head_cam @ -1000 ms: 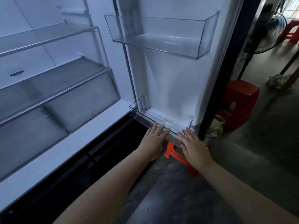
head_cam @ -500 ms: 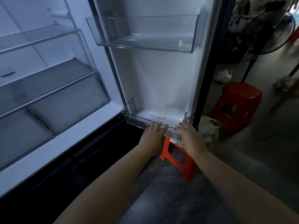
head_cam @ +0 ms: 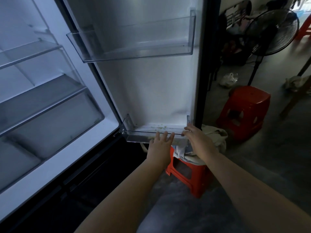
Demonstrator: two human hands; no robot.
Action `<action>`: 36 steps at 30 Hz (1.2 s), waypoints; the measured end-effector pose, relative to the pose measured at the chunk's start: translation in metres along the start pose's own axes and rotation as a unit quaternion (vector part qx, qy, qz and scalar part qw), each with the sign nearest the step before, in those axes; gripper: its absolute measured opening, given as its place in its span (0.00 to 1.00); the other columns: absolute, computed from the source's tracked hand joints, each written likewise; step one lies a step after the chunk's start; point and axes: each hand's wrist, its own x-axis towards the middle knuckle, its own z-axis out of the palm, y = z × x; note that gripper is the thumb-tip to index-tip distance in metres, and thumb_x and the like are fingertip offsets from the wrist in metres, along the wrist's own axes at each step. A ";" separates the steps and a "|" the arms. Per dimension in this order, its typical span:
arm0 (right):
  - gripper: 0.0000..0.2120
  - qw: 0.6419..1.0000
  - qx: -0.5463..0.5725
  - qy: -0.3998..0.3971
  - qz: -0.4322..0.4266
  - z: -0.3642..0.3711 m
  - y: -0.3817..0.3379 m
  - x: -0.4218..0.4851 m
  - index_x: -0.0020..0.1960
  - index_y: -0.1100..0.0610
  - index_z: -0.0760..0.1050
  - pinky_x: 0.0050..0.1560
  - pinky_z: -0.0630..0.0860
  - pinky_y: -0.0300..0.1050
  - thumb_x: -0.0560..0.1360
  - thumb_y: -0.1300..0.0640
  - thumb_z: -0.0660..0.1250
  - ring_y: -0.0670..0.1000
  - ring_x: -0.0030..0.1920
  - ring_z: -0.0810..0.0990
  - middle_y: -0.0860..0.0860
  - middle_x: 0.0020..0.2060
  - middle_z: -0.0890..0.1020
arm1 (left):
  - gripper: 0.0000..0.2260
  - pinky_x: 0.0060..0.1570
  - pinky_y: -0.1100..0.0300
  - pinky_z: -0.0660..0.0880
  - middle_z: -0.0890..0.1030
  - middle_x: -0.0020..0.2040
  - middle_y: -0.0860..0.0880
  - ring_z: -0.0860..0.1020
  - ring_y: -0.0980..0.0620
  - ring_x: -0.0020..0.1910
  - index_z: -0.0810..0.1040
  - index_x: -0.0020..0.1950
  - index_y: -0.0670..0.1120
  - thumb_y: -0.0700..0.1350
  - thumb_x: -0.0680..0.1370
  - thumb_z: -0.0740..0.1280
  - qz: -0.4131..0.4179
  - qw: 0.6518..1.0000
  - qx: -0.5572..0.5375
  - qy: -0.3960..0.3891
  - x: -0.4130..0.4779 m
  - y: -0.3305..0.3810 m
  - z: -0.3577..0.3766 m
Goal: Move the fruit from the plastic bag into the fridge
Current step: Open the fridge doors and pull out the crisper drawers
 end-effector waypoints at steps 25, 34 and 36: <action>0.20 1.000 -0.002 0.012 0.021 -0.004 0.021 0.032 0.70 0.53 0.67 0.72 0.61 0.54 0.78 0.59 0.60 0.49 0.75 0.55 0.50 0.74 0.62 | 0.41 0.71 0.41 0.52 0.49 0.77 0.44 0.49 0.37 0.74 0.40 0.77 0.50 0.45 0.74 0.66 0.021 0.998 0.067 0.004 0.040 0.014 -0.007; 0.28 0.996 -0.076 0.011 -0.045 -0.002 -0.035 0.005 0.76 0.54 0.51 0.75 0.45 0.51 0.79 0.54 0.57 0.52 0.76 0.44 0.53 0.77 0.51 | 0.36 0.74 0.44 0.41 0.35 0.77 0.49 0.33 0.49 0.74 0.34 0.75 0.54 0.55 0.79 0.58 0.055 0.996 -0.054 0.044 -0.001 -0.051 0.019; 0.28 0.997 -0.058 0.007 -0.057 -0.001 -0.051 0.011 0.77 0.54 0.50 0.75 0.42 0.47 0.80 0.54 0.56 0.52 0.76 0.44 0.52 0.77 0.51 | 0.36 0.74 0.46 0.41 0.37 0.77 0.50 0.34 0.49 0.75 0.37 0.76 0.54 0.56 0.79 0.59 0.029 0.995 -0.076 0.054 -0.015 -0.070 0.023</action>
